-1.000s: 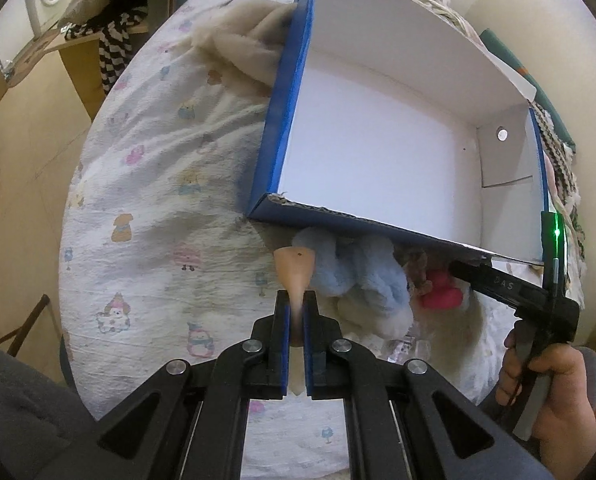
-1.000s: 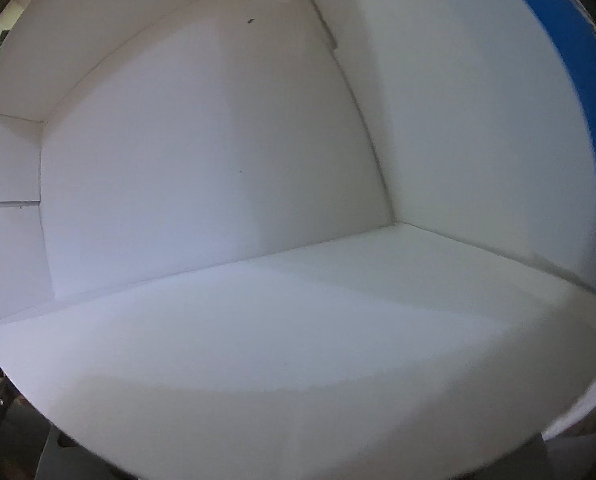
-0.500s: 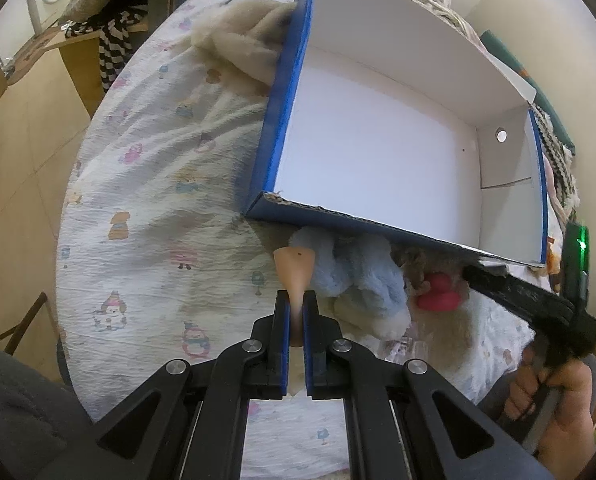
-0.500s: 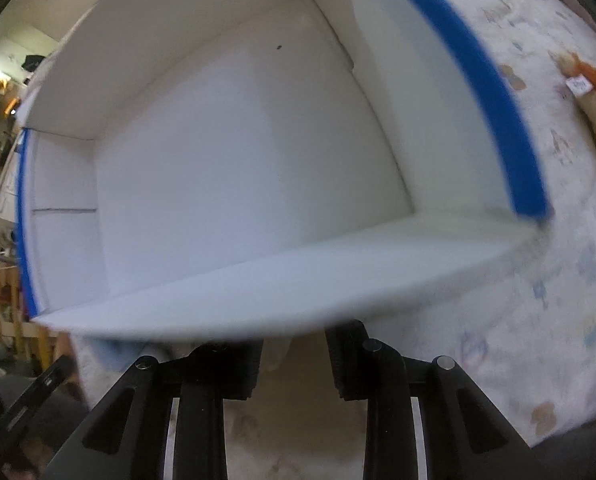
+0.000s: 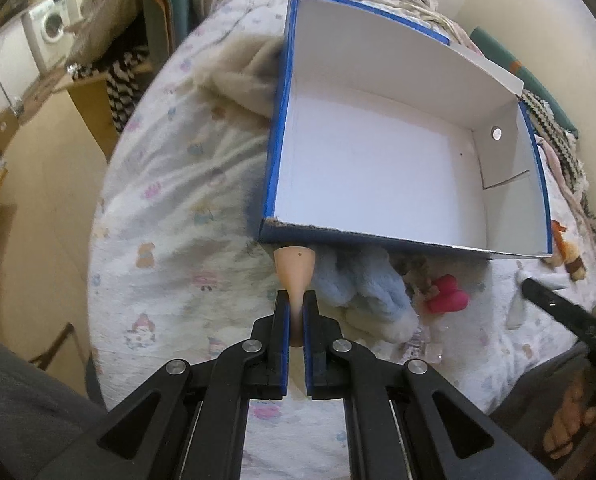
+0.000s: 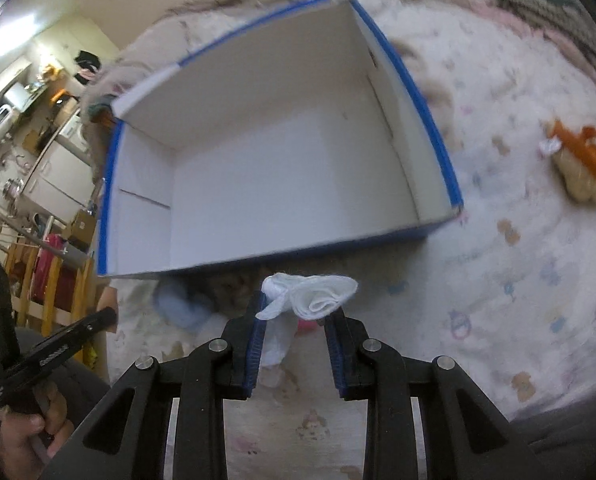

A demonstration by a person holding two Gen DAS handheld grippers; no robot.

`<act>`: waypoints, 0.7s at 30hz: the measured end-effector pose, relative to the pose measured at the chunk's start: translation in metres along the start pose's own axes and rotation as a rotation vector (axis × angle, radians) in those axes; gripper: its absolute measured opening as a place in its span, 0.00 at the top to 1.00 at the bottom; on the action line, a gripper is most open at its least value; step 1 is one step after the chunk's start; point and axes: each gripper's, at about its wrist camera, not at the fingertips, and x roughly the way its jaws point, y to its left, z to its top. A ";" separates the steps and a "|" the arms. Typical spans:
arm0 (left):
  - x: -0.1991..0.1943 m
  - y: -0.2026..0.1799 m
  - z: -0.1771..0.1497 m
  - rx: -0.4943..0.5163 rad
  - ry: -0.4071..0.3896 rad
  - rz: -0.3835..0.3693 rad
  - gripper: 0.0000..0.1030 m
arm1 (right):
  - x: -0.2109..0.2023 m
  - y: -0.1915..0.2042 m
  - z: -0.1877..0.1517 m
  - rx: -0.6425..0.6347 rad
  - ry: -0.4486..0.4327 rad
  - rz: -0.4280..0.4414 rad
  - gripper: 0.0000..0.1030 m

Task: Organize soft objects
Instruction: 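Lift and carry the orange cylinder and white cloth over the box with both tools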

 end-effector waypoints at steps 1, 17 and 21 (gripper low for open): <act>-0.001 -0.001 0.000 0.007 -0.010 0.013 0.95 | -0.004 0.002 0.001 -0.009 -0.014 0.007 0.71; -0.019 -0.015 0.016 0.041 -0.120 0.090 0.95 | -0.029 0.019 0.020 -0.092 -0.191 0.007 0.71; -0.027 -0.020 0.026 0.056 -0.141 0.085 0.95 | -0.032 0.019 0.032 -0.092 -0.215 0.014 0.71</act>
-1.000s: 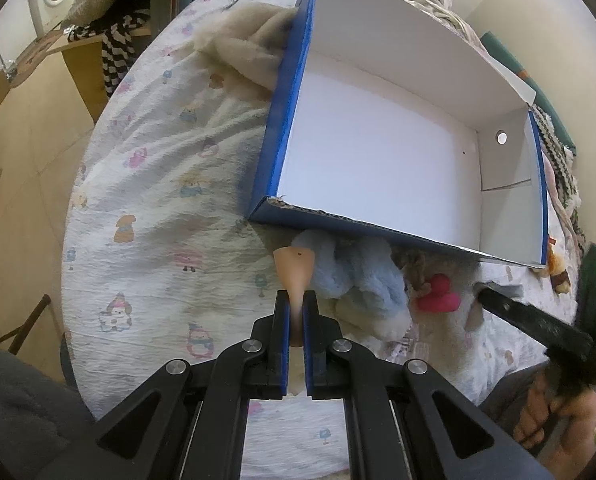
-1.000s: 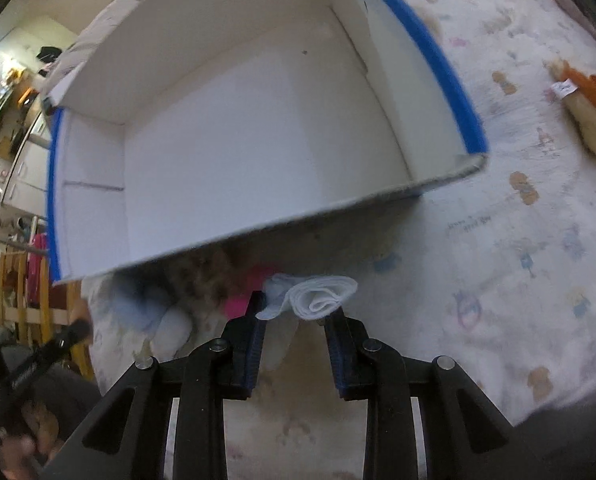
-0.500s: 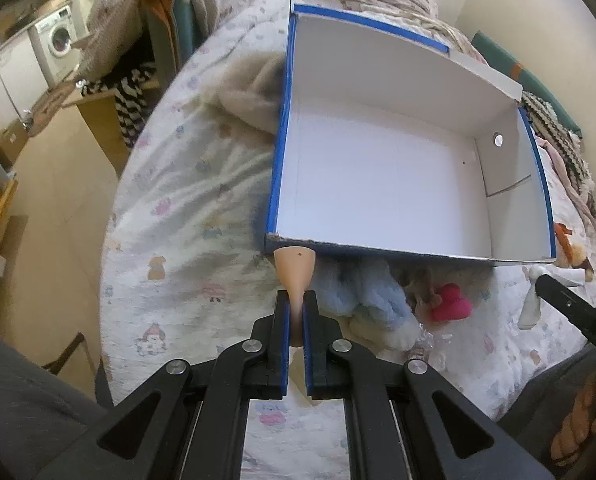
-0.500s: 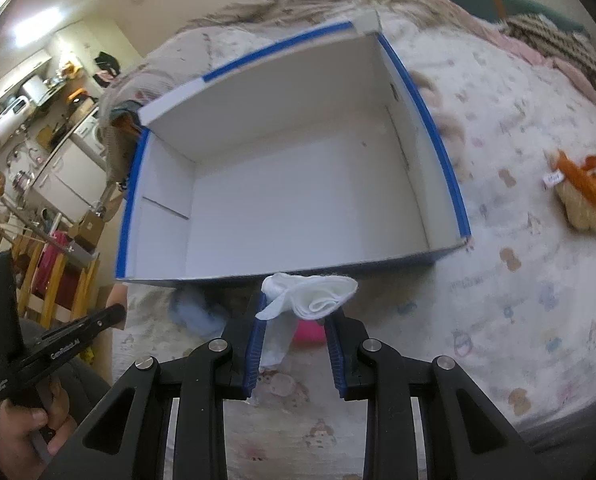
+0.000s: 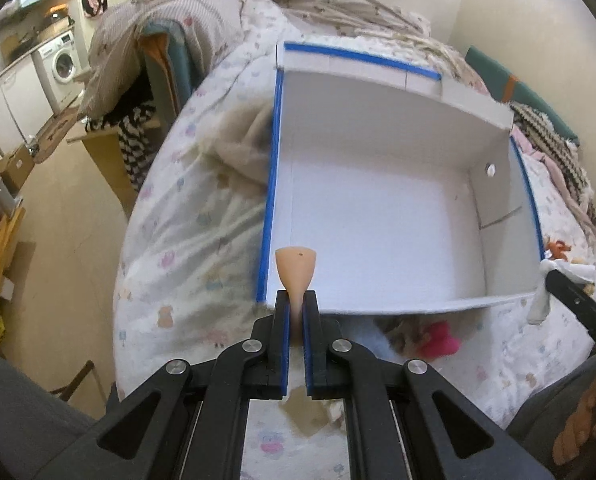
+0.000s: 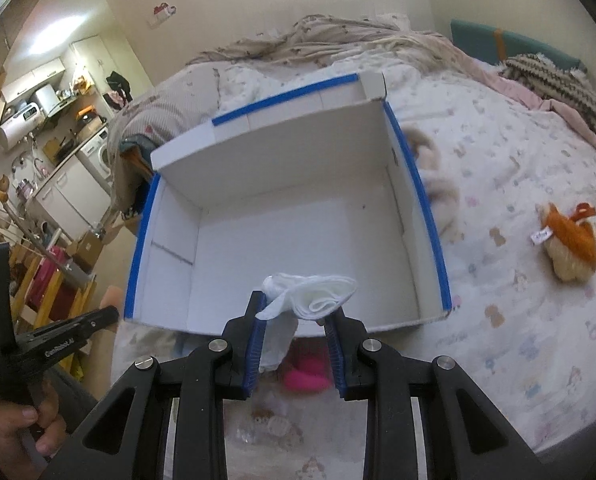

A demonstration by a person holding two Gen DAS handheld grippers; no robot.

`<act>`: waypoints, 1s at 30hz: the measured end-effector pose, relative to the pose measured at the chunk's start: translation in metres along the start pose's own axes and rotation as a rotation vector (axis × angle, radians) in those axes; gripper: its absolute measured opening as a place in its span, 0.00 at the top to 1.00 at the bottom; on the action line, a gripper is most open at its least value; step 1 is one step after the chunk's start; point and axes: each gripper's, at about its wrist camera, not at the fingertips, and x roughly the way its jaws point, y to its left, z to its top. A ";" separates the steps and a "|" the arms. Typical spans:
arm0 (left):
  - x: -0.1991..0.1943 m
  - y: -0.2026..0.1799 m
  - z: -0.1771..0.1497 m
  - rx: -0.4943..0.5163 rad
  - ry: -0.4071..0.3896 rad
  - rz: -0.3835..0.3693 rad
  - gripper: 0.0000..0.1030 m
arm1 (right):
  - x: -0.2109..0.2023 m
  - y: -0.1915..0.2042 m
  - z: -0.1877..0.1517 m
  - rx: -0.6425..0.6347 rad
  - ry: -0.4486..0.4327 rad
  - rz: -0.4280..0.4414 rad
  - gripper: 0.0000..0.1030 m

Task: Organize soft objects
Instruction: 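Lift and carry the orange cylinder and white cloth over the box with both tools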

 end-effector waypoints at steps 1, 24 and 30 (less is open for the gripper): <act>-0.004 -0.001 0.004 0.001 -0.013 -0.003 0.95 | 0.000 -0.001 0.003 0.003 -0.003 0.006 0.71; 0.033 -0.062 0.083 0.168 -0.066 -0.153 0.95 | 0.091 -0.014 0.072 -0.025 0.055 -0.011 0.71; 0.065 -0.056 0.074 0.133 -0.003 -0.182 0.94 | 0.123 -0.015 0.058 -0.019 0.179 -0.028 0.70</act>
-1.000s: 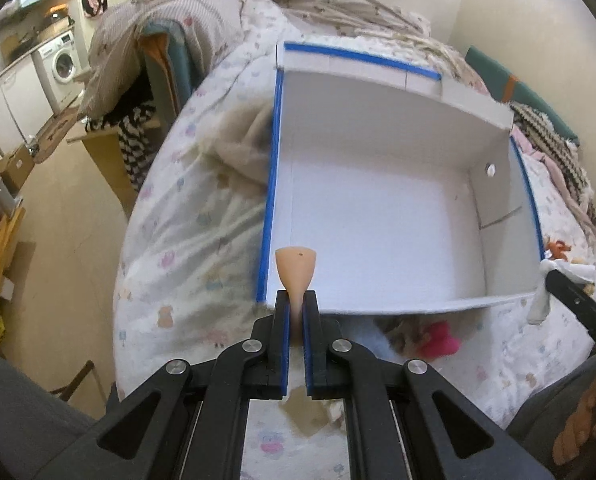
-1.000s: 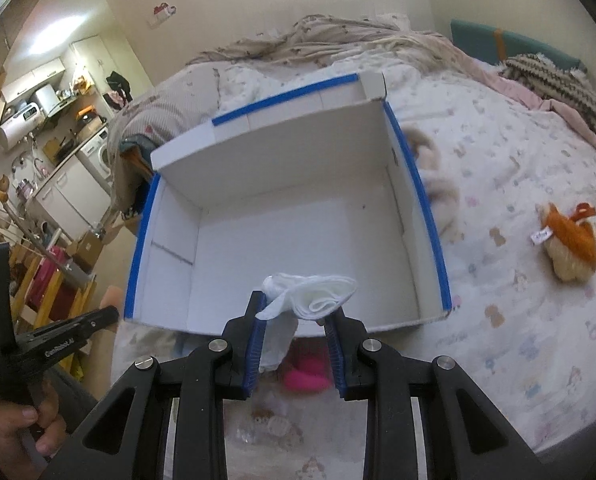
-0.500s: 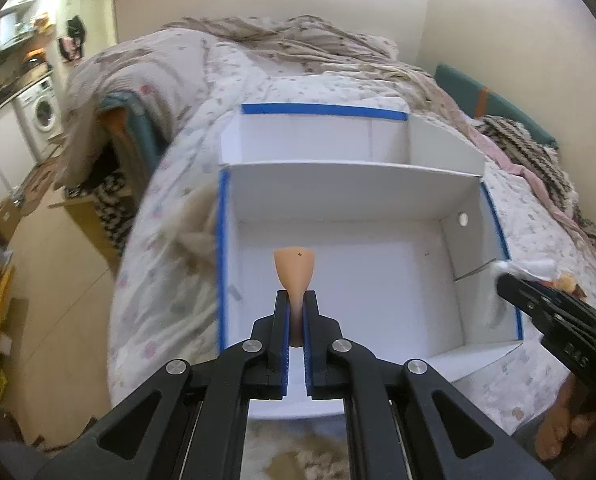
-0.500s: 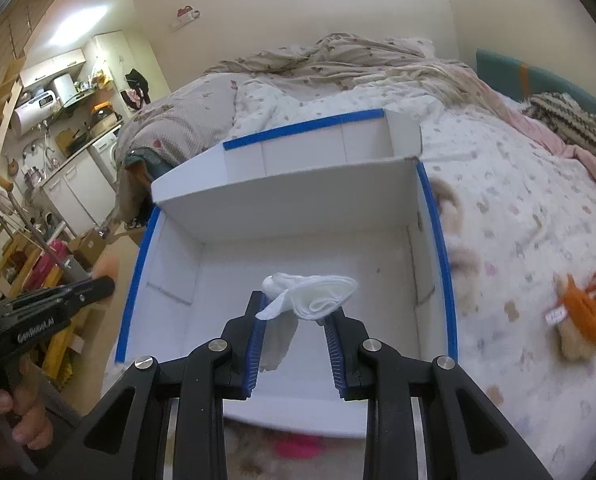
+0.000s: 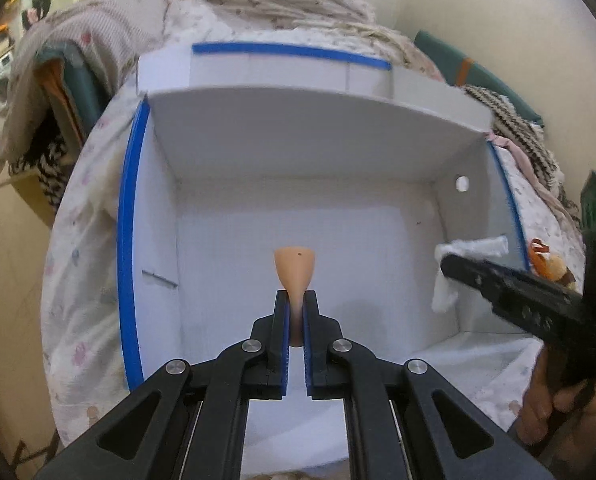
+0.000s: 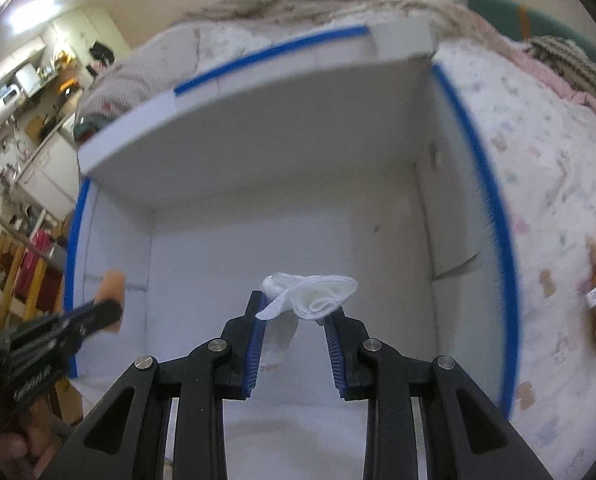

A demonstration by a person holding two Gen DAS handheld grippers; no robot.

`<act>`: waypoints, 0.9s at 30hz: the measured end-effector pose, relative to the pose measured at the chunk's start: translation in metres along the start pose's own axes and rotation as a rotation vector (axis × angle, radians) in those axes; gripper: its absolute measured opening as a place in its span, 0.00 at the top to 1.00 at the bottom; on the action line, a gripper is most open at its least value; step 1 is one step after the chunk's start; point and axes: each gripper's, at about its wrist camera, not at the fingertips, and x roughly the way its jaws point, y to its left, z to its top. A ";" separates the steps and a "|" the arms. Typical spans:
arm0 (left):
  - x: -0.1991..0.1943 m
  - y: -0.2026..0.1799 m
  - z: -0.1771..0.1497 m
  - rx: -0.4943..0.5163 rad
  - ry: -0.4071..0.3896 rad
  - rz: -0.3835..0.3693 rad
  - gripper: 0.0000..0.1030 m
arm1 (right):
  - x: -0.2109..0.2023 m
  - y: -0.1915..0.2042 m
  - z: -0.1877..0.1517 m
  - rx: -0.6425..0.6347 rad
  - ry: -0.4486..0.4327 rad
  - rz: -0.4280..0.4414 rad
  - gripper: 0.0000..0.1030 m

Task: Organize soft objects
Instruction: 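Lift and carry the orange cylinder and white cloth over the box with both tools, then open both tools to drop the cylinder and cloth into the box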

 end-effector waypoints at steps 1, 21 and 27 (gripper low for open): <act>0.006 0.003 0.000 -0.012 0.013 0.006 0.94 | 0.003 0.002 -0.002 -0.014 0.016 -0.006 0.70; 0.037 0.018 0.001 -0.047 0.069 0.105 0.93 | 0.017 0.007 -0.005 -0.035 0.046 -0.037 0.70; 0.034 0.018 0.000 -0.045 0.061 0.125 0.80 | 0.006 0.006 -0.001 -0.010 0.000 -0.006 0.49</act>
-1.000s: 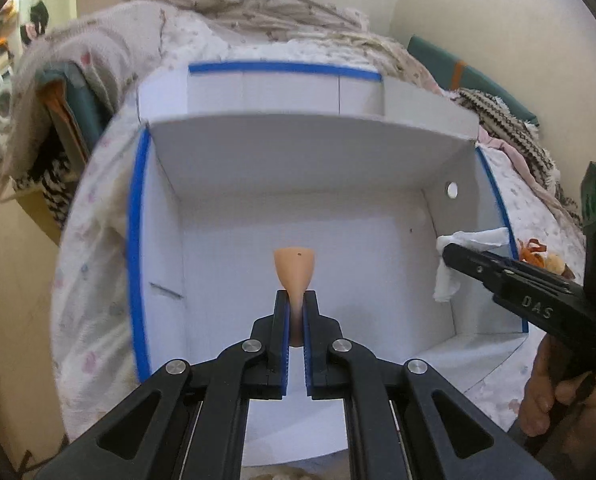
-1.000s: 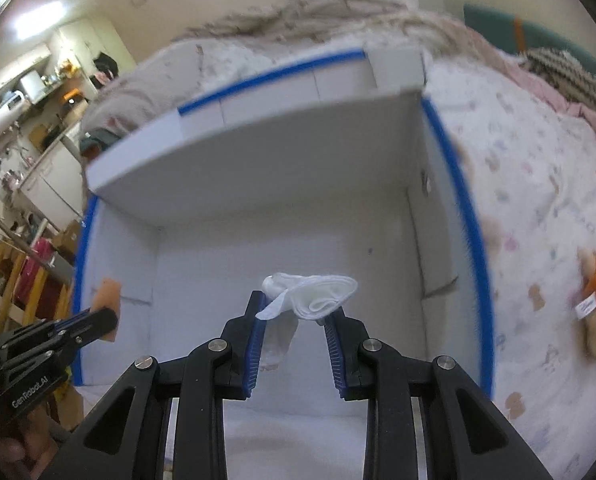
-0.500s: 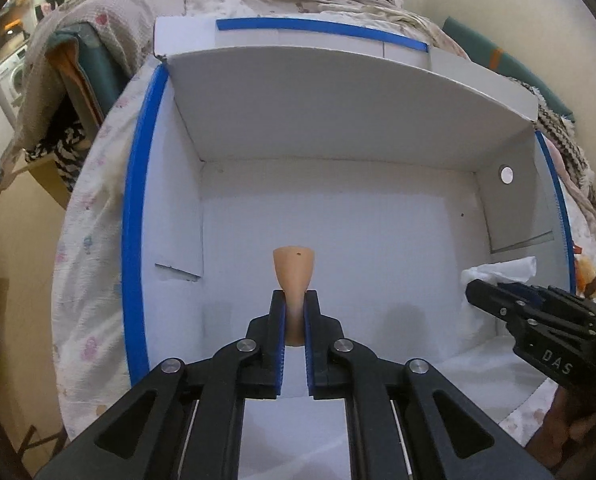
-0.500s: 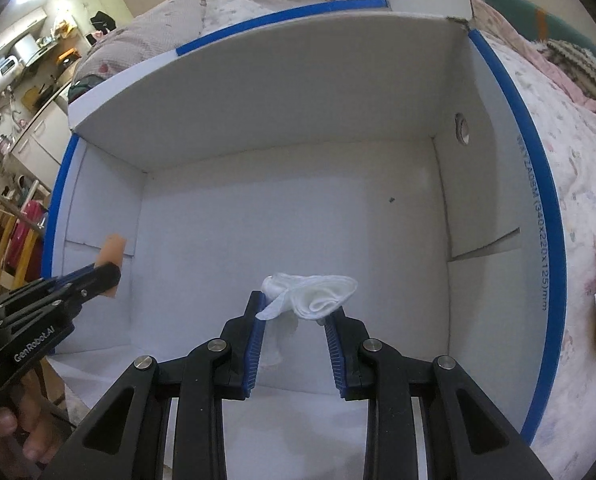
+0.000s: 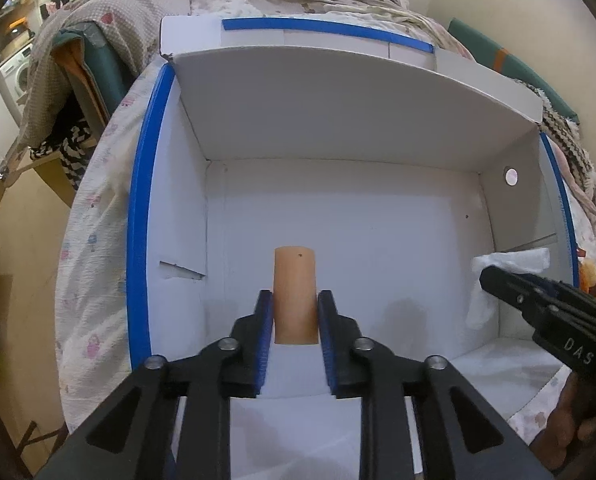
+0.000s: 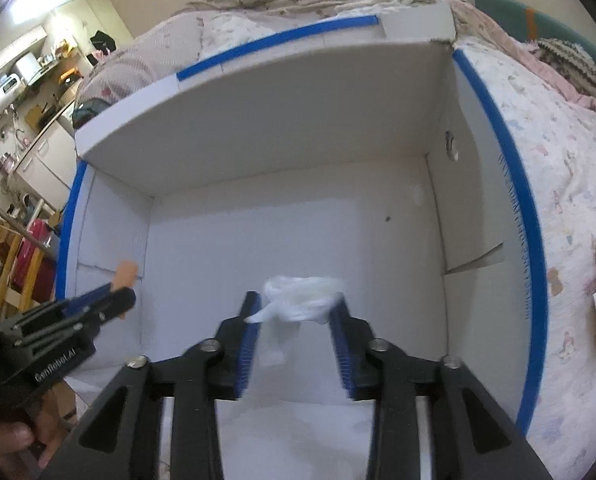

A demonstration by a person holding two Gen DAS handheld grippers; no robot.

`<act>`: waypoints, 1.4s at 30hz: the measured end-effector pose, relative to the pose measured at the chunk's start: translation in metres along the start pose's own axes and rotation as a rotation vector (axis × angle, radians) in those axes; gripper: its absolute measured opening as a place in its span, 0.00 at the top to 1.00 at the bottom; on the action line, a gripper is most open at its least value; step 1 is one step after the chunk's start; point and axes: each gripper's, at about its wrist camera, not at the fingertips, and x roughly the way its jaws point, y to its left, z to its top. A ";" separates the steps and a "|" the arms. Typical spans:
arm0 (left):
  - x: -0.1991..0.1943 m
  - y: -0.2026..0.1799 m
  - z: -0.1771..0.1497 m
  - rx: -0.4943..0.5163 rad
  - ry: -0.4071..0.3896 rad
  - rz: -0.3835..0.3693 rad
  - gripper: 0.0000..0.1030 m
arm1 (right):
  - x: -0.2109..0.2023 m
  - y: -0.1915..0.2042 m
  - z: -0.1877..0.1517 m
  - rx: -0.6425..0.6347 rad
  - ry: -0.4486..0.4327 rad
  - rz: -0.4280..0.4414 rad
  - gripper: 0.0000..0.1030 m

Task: Organize soft objects
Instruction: 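Open both tools to drop the cylinder and cloth into the box, then move both open tools out of the box toward the remaining soft items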

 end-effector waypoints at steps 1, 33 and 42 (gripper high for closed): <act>-0.001 0.000 0.000 0.001 0.001 -0.002 0.79 | -0.002 0.000 0.001 0.009 -0.009 0.015 0.36; -0.056 -0.008 -0.003 0.022 -0.194 0.079 0.39 | -0.054 0.000 0.004 0.023 -0.292 -0.020 0.00; -0.080 0.003 -0.015 0.010 -0.203 0.065 0.39 | -0.074 0.006 -0.016 -0.030 -0.267 -0.024 0.00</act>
